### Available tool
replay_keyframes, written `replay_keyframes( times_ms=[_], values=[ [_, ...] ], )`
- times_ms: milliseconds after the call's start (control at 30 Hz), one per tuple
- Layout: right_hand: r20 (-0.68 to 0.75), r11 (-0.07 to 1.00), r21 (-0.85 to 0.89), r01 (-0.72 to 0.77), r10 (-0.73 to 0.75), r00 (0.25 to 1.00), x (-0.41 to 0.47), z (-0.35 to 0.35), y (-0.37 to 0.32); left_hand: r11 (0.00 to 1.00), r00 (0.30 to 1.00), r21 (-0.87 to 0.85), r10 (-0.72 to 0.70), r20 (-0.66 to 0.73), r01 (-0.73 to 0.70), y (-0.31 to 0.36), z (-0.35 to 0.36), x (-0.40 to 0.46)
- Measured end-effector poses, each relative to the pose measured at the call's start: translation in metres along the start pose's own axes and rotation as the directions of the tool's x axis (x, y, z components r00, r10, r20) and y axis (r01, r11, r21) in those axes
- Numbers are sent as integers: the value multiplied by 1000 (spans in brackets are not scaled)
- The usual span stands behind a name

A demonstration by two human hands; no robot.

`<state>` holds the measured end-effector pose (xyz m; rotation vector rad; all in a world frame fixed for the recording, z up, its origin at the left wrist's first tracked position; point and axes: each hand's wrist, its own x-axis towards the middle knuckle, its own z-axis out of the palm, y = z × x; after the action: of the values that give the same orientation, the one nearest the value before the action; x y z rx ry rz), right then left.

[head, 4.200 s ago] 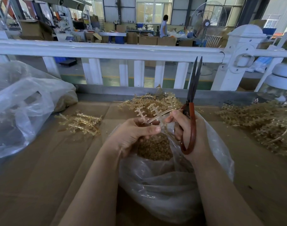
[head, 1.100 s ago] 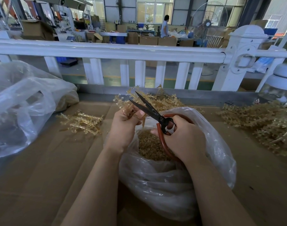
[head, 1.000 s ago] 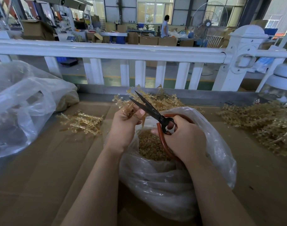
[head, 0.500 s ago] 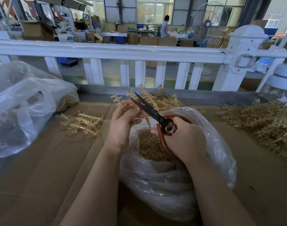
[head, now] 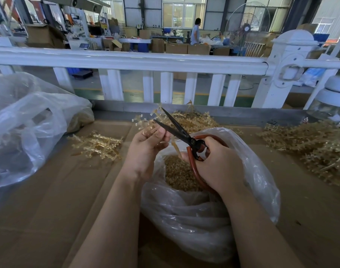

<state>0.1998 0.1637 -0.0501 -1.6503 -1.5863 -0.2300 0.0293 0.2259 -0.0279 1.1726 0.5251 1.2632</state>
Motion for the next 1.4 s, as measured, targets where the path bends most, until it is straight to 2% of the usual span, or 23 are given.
replay_keyframes(
  times_ms=[167,433,667,967,1167,1400],
  values=[
    [0,999,-47,-15,15,1000,0,1,0,998,1000,65,-3,-15,4,0,0,0],
    [-6,999,-33,13,-14,1000,1,0,0,1000,1000,-22,-13,-23,13,2,-2,0],
    [-26,998,-66,15,-17,1000,1,-3,-2,984,994,164,84,-67,-72,-2,-1,2],
    [-40,997,-76,22,-25,999,-1,-1,1,987,993,137,99,-60,-90,-2,0,1],
    [-17,1000,11,18,-18,1000,-2,0,0,985,993,140,109,-47,-102,-2,1,1],
    [-19,998,-67,3,-4,1000,0,-1,1,978,989,166,135,-53,-124,-2,1,1]
  ],
)
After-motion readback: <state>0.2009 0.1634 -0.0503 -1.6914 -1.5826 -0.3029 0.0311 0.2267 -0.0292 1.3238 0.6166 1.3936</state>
